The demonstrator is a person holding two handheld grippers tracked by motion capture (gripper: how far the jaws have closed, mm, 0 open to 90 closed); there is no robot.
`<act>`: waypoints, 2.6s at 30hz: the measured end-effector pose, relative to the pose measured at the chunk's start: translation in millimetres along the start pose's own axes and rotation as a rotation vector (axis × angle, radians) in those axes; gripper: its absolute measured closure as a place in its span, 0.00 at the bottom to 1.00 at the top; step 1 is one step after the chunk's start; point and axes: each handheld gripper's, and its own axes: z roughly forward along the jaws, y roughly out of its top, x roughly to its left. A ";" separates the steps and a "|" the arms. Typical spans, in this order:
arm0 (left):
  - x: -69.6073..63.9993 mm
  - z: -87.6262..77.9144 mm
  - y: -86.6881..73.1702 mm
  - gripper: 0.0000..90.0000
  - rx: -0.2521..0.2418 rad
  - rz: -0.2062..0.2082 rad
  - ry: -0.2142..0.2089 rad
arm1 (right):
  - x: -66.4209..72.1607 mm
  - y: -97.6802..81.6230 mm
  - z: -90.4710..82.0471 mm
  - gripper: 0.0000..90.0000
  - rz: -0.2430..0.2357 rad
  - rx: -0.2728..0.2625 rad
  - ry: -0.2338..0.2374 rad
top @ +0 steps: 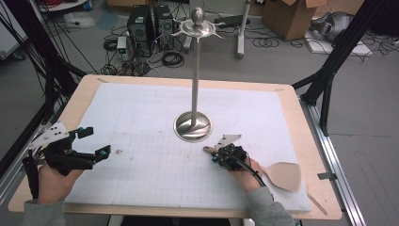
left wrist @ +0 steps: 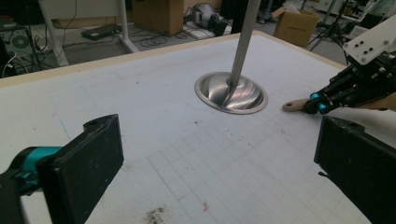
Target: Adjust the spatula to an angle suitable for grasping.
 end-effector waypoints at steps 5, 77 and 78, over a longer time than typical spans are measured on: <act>0.1 0.1 0.0 0.02 0.002 0.002 -0.001 | -11.1 -0.9 1.6 1.00 0.041 -0.007 -0.031; -0.3 -0.1 0.1 0.02 -0.002 0.005 -0.006 | -85.5 -6.9 9.8 1.00 0.397 -0.058 -0.276; -0.5 -0.2 0.2 0.02 -0.003 0.006 -0.007 | -85.5 -6.9 9.8 1.00 0.397 -0.058 -0.276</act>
